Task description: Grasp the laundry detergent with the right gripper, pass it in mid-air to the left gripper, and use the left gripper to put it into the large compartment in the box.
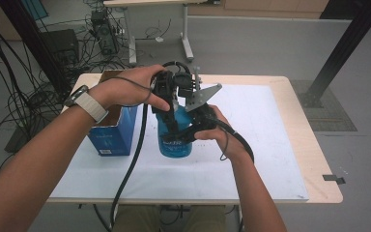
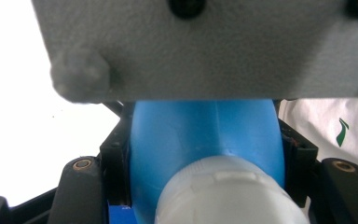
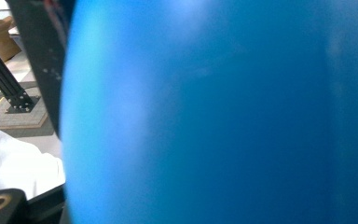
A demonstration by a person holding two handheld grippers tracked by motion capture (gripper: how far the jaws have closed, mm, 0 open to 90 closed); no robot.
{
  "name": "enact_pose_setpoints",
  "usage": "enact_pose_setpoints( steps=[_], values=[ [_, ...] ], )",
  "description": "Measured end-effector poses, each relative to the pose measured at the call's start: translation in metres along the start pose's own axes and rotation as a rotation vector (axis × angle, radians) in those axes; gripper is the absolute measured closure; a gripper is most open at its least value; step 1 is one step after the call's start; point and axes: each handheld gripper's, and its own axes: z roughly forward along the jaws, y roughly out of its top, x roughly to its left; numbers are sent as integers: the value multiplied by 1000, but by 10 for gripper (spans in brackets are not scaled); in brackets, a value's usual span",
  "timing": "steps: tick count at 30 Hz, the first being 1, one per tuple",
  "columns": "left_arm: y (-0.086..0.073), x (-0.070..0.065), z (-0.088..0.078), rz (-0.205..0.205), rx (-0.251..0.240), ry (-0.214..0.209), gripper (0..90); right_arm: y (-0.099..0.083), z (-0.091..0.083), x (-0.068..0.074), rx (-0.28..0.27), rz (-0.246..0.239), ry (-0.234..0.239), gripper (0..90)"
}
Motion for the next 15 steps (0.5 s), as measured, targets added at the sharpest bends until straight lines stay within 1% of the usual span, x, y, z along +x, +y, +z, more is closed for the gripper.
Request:
enact_pose_setpoints(
  steps=[5, 15],
  values=[
    [1, -1, 1, 3, 6, 7, 378, 0, 0, 0, 6, -4, -3, 435],
    [1, -1, 0, 1, 2, 8, 378, 0, -1, 0, 4, -4, -2, 434]
  ],
)
